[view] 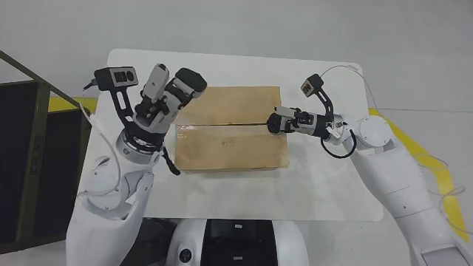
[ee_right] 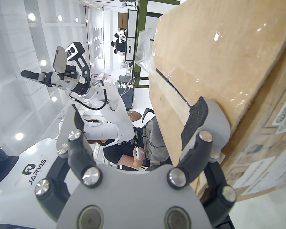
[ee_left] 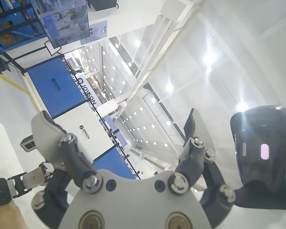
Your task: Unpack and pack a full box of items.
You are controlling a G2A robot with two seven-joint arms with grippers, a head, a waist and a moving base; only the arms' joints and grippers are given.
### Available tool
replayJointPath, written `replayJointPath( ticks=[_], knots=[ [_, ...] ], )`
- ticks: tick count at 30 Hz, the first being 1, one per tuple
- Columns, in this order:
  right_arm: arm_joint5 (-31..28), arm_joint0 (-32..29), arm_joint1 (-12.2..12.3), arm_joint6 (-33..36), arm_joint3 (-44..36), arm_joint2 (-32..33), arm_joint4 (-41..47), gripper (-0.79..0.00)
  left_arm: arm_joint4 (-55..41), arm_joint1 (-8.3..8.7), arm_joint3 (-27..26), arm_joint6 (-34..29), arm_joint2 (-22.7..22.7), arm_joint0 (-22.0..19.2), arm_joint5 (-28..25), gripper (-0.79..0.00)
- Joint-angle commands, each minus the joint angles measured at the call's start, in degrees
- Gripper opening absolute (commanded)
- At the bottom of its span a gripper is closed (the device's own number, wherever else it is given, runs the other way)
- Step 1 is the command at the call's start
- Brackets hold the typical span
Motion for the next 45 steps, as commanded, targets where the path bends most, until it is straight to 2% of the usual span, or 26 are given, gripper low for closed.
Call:
replayJointPath(
  ticks=[1, 10, 19, 25, 33, 45],
  knots=[
    [0.0, 0.0, 0.0, 0.0, 0.0, 0.0, 0.0, 0.000, 0.1, 0.08, 0.6, 0.5, -2.0, 1.3, -0.2, 0.000],
    [0.0, 0.0, 0.0, 0.0, 0.0, 0.0, 0.0, 0.000, -2.7, 0.55, 6.8, -0.1, -10.8, 2.9, 2.6, 0.000],
    [0.0, 0.0, 0.0, 0.0, 0.0, 0.0, 0.0, 0.000, 1.4, 1.12, 14.0, 0.2, -16.4, 0.5, 6.2, 0.000],
    [0.0, 0.0, 0.0, 0.0, 0.0, 0.0, 0.0, 0.000, 5.1, 1.41, 17.9, 1.5, -19.1, -0.4, 6.7, 0.000],
    [0.0, 0.0, 0.0, 0.0, 0.0, 0.0, 0.0, 0.000, 3.4, 1.62, 21.2, 1.1, -22.4, 0.0, 8.3, 0.000],
    [0.0, 0.0, 0.0, 0.0, 0.0, 0.0, 0.0, 0.000, 3.4, 1.84, 22.9, 1.2, -25.5, 0.5, 8.4, 0.000]
  ],
)
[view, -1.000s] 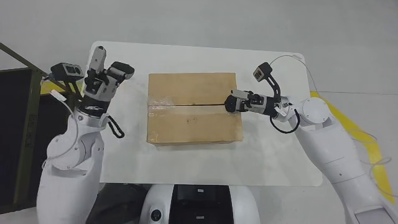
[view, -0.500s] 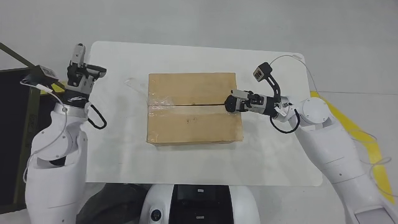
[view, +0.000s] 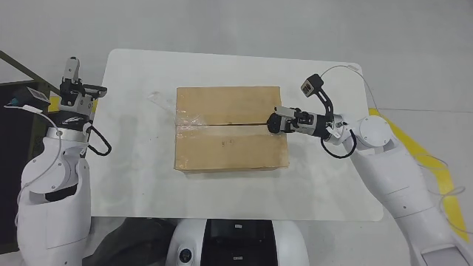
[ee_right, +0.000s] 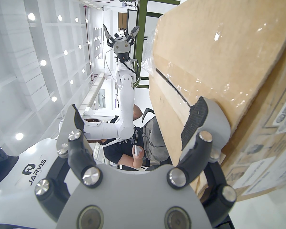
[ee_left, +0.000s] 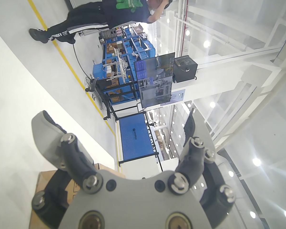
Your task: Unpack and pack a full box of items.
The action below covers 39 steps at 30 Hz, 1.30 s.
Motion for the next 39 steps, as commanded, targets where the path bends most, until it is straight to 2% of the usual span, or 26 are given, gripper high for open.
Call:
replayJointPath(
  ticks=[1, 17, 22, 26, 32, 39],
  knots=[
    [0.0, 0.0, 0.0, 0.0, 0.0, 0.0, 0.0, 0.000, 0.0, 0.00, 0.0, 0.0, 0.0, 0.0, 0.0, 0.000],
    [0.0, -0.1, 0.0, -0.4, -0.2, 0.1, 0.2, 0.000, 0.0, 0.00, 0.0, 0.0, 0.0, 0.0, 0.0, 0.000],
    [1.2, -2.2, 0.0, -1.9, -5.1, 1.4, 3.6, 0.000, 0.0, 0.00, 0.0, 0.0, 0.0, 0.0, 0.0, 0.000],
    [4.6, -3.2, 0.0, -3.3, -10.2, 1.2, 2.2, 0.000, 0.0, 0.00, 0.0, 0.0, 0.0, 0.0, 0.0, 0.000],
    [11.0, 0.3, -1.4, -6.6, -11.7, -3.2, 3.1, 0.000, 0.0, 0.00, 0.0, 0.0, 0.0, 0.0, 0.0, 0.000],
    [12.3, 6.6, -4.7, -9.1, -8.7, -12.1, 3.7, 0.000, 0.0, 0.00, 0.0, 0.0, 0.0, 0.0, 0.0, 0.000]
  ],
)
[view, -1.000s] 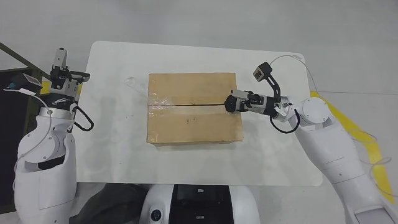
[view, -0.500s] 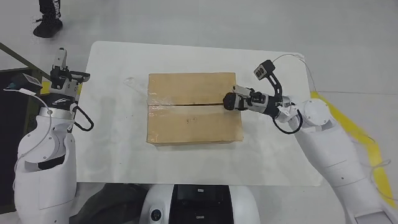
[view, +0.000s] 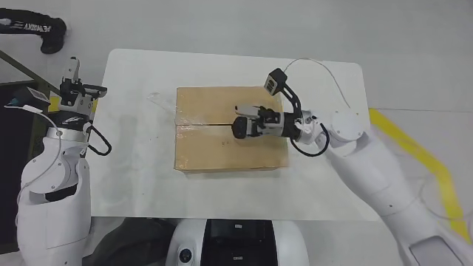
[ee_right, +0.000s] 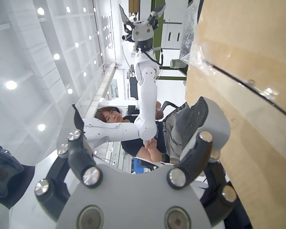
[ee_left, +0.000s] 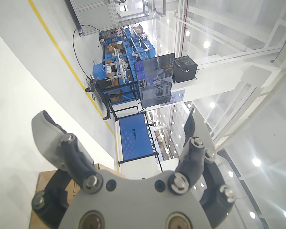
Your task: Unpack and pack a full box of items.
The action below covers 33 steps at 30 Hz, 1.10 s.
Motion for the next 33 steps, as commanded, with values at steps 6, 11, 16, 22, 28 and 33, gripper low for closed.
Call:
replayJointPath(
  ticks=[6, 11, 16, 22, 28, 33],
  knots=[
    [-0.2, 4.3, -3.4, -3.5, 3.9, -6.3, 2.7, 0.000, 0.0, 0.00, 0.0, 0.0, 0.0, 0.0, 0.0, 0.000],
    [-1.3, 6.7, -5.1, -4.3, 7.0, -8.3, 3.4, 0.000, 0.0, 0.00, 0.0, 0.0, 0.0, 0.0, 0.0, 0.000],
    [-1.2, 7.2, -5.6, -4.2, 7.6, -8.8, 2.9, 0.000, 0.0, 0.00, 0.0, 0.0, 0.0, 0.0, 0.0, 0.000],
    [-1.2, 7.2, -5.6, -4.2, 7.6, -8.8, 2.9, 0.000, 0.0, 0.00, 0.0, 0.0, 0.0, 0.0, 0.0, 0.000],
    [-0.4, 6.2, -5.8, -6.8, 5.5, -8.5, 2.8, 0.000, 0.0, 0.00, 0.0, 0.0, 0.0, 0.0, 0.0, 0.000],
    [2.3, 8.2, -7.7, -10.7, 4.3, -11.3, 1.8, 0.000, 0.0, 0.00, 0.0, 0.0, 0.0, 0.0, 0.0, 0.000]
  ],
)
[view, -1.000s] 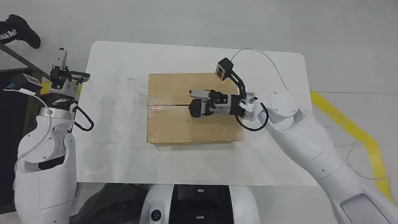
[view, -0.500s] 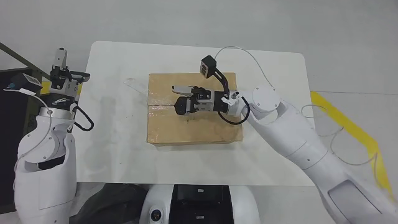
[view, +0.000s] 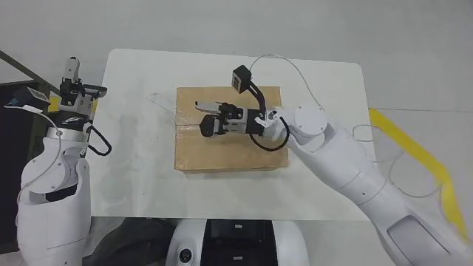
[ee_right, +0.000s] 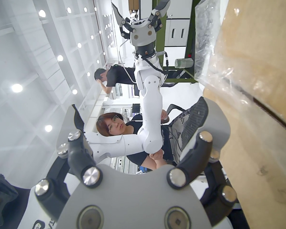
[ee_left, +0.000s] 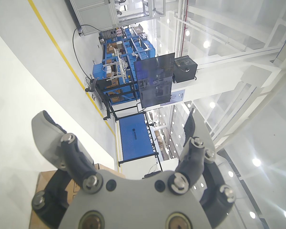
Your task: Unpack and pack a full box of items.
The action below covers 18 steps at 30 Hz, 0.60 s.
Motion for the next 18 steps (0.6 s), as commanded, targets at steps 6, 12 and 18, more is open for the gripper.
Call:
replayJointPath(
  ticks=[6, 12, 18],
  knots=[
    [0.3, 4.0, -3.7, -4.5, 5.2, -3.6, 2.8, 0.000, 0.0, 0.00, 0.0, 0.0, 0.0, 0.0, 0.0, 0.000],
    [2.3, 5.5, -6.3, -6.5, 10.3, -5.7, 4.0, 0.000, 0.0, 0.00, 0.0, 0.0, 0.0, 0.0, 0.0, 0.000],
    [3.7, 4.9, -7.1, -8.0, 11.8, -5.0, 3.4, 0.000, 0.0, 0.00, 0.0, 0.0, 0.0, 0.0, 0.0, 0.000]
  ],
)
